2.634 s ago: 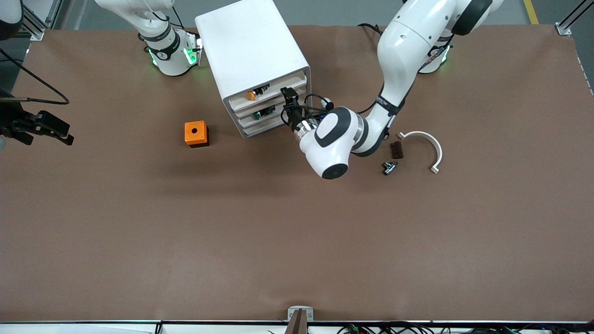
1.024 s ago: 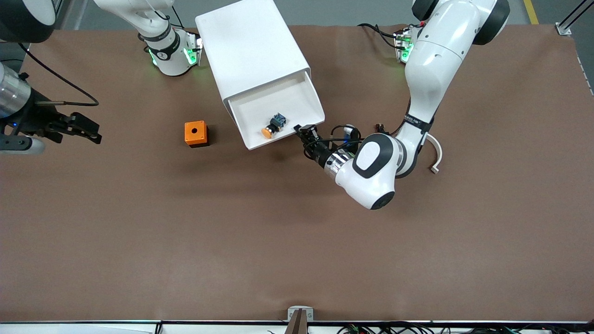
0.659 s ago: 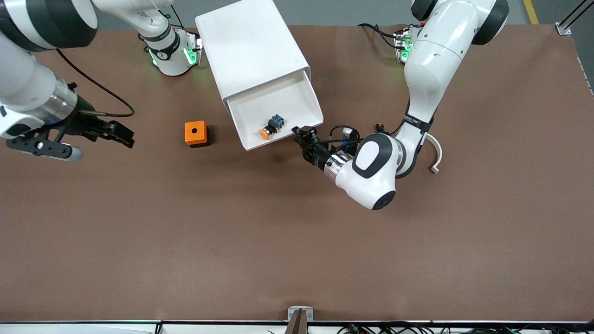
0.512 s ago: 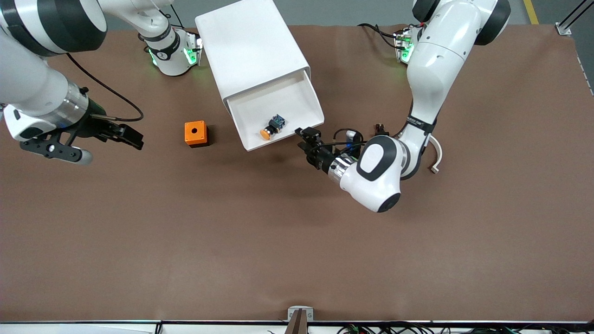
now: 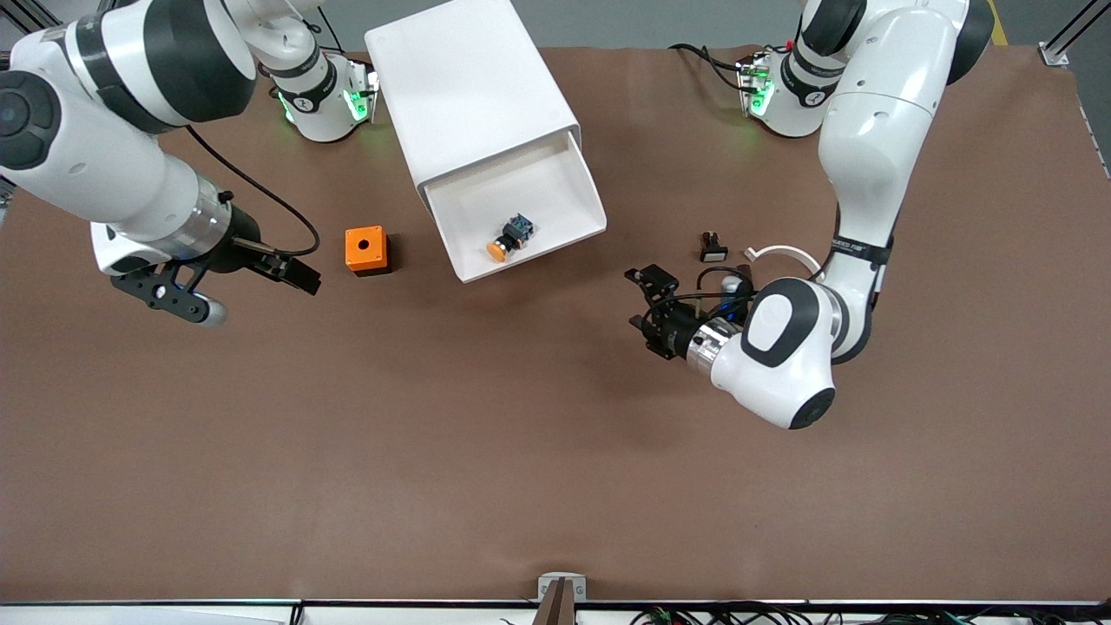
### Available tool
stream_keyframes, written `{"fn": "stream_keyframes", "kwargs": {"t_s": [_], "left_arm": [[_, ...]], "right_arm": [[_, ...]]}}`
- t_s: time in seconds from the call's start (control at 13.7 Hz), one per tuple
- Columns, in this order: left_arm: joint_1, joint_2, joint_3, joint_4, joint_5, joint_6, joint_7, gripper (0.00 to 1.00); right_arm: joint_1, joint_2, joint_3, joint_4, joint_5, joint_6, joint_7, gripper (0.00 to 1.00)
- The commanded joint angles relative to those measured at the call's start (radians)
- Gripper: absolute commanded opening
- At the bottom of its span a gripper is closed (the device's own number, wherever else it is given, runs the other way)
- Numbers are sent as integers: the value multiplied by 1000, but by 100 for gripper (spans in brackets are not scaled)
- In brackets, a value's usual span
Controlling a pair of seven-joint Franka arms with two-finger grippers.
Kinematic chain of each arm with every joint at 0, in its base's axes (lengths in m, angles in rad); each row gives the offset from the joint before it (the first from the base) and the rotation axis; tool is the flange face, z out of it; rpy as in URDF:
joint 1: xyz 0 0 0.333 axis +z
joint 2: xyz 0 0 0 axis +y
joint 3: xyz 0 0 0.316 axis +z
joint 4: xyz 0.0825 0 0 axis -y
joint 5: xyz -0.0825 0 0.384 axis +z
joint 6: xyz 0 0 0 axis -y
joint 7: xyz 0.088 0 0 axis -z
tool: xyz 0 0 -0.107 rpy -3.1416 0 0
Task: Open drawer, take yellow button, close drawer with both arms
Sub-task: 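Release the drawer with the left gripper while the right gripper reaches in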
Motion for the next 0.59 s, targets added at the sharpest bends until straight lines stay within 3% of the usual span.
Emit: {"fn": "stream_keyframes", "kwargs": {"t_s": [0.0, 0.37, 0.51], "left_arm": [[-1, -55, 0, -2, 147, -9, 111, 99], [27, -155, 36, -2, 306, -11, 416, 99], [28, -193, 58, -4, 327, -11, 453, 99]], "right_arm": [[33, 11, -5, 7, 8, 11, 89, 100], [159, 40, -5, 6, 8, 53, 322, 100], [223, 60, -5, 6, 20, 78, 397, 100]]}}
